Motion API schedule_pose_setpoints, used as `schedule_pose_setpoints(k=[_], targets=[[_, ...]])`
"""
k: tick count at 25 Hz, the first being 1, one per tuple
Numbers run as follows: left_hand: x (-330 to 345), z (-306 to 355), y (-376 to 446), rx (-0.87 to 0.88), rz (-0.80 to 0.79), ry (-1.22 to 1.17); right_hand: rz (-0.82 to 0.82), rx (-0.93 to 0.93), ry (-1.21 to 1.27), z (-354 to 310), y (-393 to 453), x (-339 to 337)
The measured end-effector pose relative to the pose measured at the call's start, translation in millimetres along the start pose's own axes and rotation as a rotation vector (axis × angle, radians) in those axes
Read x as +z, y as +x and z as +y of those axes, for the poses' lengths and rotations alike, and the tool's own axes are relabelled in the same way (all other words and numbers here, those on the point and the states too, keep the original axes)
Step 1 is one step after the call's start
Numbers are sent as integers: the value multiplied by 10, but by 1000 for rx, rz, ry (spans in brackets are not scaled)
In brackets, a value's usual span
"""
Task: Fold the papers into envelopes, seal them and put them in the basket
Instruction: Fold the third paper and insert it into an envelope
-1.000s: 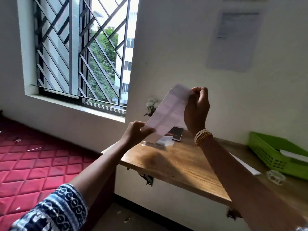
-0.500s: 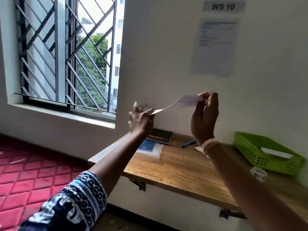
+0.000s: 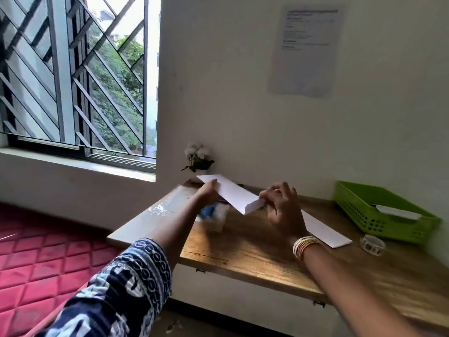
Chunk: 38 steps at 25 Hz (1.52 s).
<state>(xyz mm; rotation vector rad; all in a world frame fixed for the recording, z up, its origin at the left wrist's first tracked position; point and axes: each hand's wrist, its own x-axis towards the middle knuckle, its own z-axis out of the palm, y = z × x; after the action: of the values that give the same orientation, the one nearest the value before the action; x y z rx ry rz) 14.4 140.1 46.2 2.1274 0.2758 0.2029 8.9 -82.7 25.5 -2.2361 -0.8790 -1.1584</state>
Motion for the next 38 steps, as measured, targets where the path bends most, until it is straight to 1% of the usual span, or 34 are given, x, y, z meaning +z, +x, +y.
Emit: schedule_pose_setpoints(k=[1, 2, 3, 4, 5, 6, 7, 8, 9, 10, 12, 14, 16, 18, 19, 20, 21, 23, 26, 29, 30, 32, 34, 36, 38], targets=[[58, -105, 32, -51, -28, 221, -104, 18, 28, 64, -31, 34], [126, -209, 55, -148, -67, 441, -210, 33, 55, 114, -74, 59], [183, -250, 69, -213, -66, 632, -296, 44, 65, 146, -114, 74], [256, -242, 38, -242, -36, 778, -357, 53, 61, 167, -145, 85], [332, -196, -89, -162, 40, 875, -406, 64, 55, 177, -162, 88], [389, -166, -179, -16, 109, 843, -445, 78, 54, 169, -166, 72], [443, -150, -205, 115, 114, 715, -478, 95, 55, 155, -170, 45], [472, -127, -216, 224, 57, 610, -502, 104, 56, 147, -166, 14], [486, -111, -238, 278, -59, 562, -528, 108, 55, 162, -169, -18], [526, -108, -226, 274, -168, 556, -558, 110, 60, 183, -182, -56], [563, -107, -217, 224, -295, 623, -629, 137, 115, 210, -226, -127], [585, -56, -233, 221, -336, 656, -660, 222, 206, 239, -262, -182], [588, -33, -184, 195, -347, 611, -604, 356, 245, 317, -224, -192], [614, -20, -173, 213, -311, 577, -501, 510, 163, 515, -113, -148], [638, -21, -206, 246, -274, 577, -469, 583, 66, 625, -47, -135], [652, -20, -246, 289, -233, 570, -477, 648, -49, 730, 17, -138], [666, -32, -269, 332, -199, 554, -527, 712, -149, 819, 67, -154], [660, -50, -308, 413, -144, 515, -660, 808, -239, 947, 149, -213], [650, -87, -280, 524, -36, 480, -770, 926, -175, 1079, 239, -301], [666, -100, -294, 523, 29, 333, -829, 1002, -126, 1083, 274, -320], [678, -95, -304, 556, 38, 315, -834, 1011, -108, 1069, 278, -317], [685, -57, -334, 651, 4, 416, -808, 1013, -51, 1021, 269, -307], [675, 23, -389, 708, -30, 590, -770, 978, 13, 936, 240, -309], [688, 99, -403, 684, -22, 759, -739, 935, 78, 795, 195, -339], [721, 137, -432, 644, -5, 864, -702, 896, 158, 625, 107, -401]])
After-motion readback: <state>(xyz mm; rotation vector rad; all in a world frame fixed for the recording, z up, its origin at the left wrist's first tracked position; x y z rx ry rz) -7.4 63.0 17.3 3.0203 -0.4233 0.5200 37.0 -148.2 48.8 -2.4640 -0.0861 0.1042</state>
